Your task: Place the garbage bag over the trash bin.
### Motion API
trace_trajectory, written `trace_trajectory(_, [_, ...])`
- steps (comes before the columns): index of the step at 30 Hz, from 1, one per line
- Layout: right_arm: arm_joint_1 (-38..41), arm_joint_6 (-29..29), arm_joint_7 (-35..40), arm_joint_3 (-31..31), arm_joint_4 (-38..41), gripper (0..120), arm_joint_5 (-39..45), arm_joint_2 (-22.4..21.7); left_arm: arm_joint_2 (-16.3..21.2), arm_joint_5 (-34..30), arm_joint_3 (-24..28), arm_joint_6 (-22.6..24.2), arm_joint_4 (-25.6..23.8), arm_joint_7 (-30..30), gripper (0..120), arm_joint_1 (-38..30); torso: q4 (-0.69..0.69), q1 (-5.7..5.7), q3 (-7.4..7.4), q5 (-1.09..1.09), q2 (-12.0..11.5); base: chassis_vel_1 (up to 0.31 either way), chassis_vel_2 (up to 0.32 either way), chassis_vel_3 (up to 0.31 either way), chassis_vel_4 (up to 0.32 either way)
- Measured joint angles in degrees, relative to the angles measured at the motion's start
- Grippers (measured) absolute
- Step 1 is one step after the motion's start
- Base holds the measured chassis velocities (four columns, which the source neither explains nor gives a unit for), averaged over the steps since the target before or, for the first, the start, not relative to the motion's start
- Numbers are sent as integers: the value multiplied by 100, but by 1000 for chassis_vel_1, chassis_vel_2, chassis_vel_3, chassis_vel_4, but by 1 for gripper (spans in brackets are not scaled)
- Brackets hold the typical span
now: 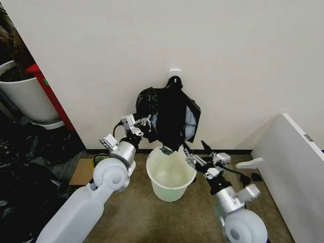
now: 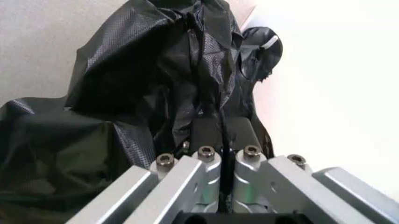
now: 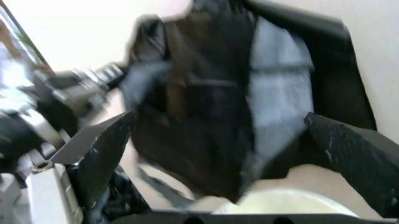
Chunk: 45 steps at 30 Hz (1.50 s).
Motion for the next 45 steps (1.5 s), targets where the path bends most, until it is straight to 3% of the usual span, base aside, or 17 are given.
trace_trajectory(8, [684,-25,-140,150,-719,100,569,-25,22,-7,-11,10,0,5,0,-1,0,0,0,0,0,0,0,0,0])
trace_trajectory(11, [859,-73,-150,99,-838,91,621,-42,21,-8,-11,13,-1,6,0,-2,0,0,0,0,0,0,0,0,0])
trace_trajectory(12, [972,-105,-149,50,-939,84,623,-39,18,-9,-12,14,-2,6,0,3,0,0,0,0,0,0,0,0,0])
trace_trajectory(20, [1382,-303,28,-79,-1248,57,798,13,19,-72,-9,22,-15,-12,0,18,0,0,0,-1,0,0,0,0,0])
trace_trajectory(24, [1393,-292,71,-85,-1248,37,747,7,12,-75,-1,23,-16,-15,0,14,0,0,0,-1,0,0,0,0,0])
trace_trajectory(26, [1385,-282,74,-85,-1240,34,733,6,7,-75,0,23,-14,-15,0,14,0,0,0,-1,0,0,0,0,0])
trace_trajectory(28, [1372,-243,87,-88,-1205,23,669,5,-10,-75,5,24,2,-16,0,14,0,0,0,-1,0,0,0,0,0])
trace_trajectory(30, [1370,-232,94,-91,-1188,20,636,6,-14,-74,6,24,5,-17,0,14,0,0,0,-1,1,0,0,0,0])
trace_trajectory(35, [1305,-159,158,-82,-1006,0,506,8,-8,-73,-31,22,16,-24,0,23,0,0,0,-1,1,0,0,0,0])
trace_trajectory(45, [803,-12,199,-10,-364,0,33,-89,41,-41,-192,36,-50,-82,2,235,-1,0,-1,-2,1,0,0,0,0])
